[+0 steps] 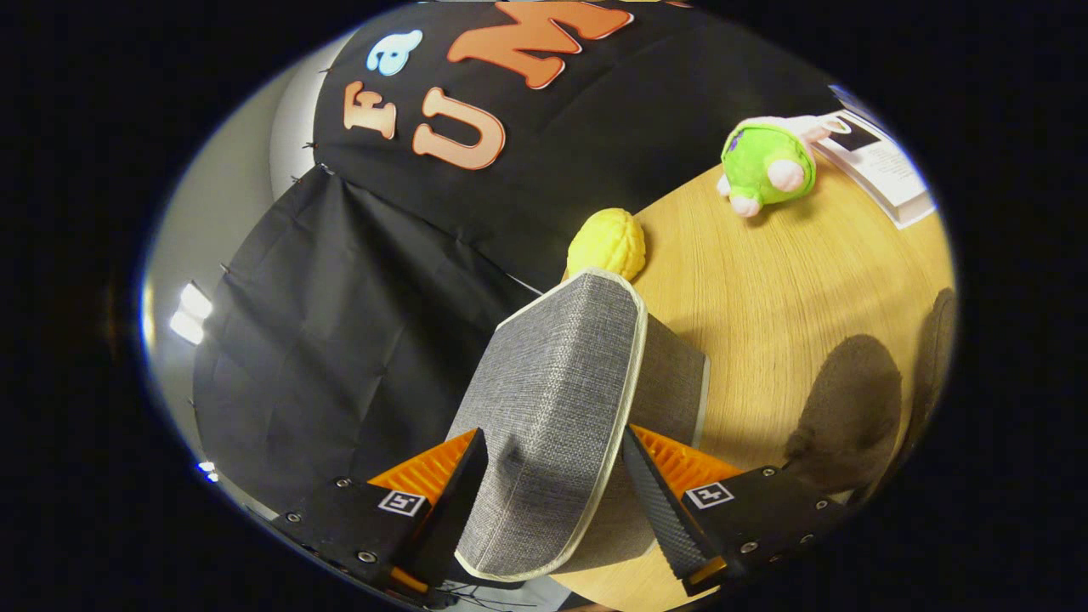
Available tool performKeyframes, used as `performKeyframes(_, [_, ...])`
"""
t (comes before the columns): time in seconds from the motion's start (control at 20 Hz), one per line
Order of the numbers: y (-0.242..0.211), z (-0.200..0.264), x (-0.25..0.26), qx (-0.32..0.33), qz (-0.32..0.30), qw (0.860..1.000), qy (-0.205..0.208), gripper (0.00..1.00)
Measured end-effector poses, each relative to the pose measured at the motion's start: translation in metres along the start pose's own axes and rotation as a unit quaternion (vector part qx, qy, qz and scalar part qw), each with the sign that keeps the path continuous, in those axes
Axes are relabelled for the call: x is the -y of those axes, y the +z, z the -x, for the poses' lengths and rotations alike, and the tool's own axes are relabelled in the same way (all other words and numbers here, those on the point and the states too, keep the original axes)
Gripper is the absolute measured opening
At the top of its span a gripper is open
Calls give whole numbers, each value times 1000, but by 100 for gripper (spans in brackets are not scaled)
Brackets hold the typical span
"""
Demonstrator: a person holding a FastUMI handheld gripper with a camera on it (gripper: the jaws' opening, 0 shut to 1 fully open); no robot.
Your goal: Open the storage box then place both shoes into the box .Put the left shoe in first, then the right shoe, with the right side of both shoes facing outward in a uniform manner.
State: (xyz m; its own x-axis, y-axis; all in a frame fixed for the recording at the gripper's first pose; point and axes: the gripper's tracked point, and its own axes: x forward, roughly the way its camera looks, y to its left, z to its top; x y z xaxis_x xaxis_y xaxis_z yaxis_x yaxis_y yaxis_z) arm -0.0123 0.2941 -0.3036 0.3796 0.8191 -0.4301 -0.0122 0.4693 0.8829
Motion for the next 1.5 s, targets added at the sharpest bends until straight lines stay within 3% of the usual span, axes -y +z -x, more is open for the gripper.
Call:
performKeyframes(0.15, [2, 0, 1, 4, -19, 1000, 10, 91])
performKeyframes(0.2, [6, 2, 5, 9, -18, 1000, 2, 81])
performKeyframes(0.35, [15, 12, 6, 20, -5, 999, -28, 70])
performKeyframes(0.45, [29, 23, 9, 40, -2, 998, -47, 54])
performKeyframes(0.5, [32, 25, 7, 48, -9, 998, -46, 36])
performKeyframes(0.6, [29, 30, -7, 35, -27, 999, -25, 21])
performKeyframes(0.8, [37, 37, -26, 42, -41, 998, -4, 7])
performKeyframes(1.25, [53, 48, -138, 78, -50, 992, 89, 5])
performKeyframes(1.5, [44, 23, -203, 81, -35, 989, 123, 7])
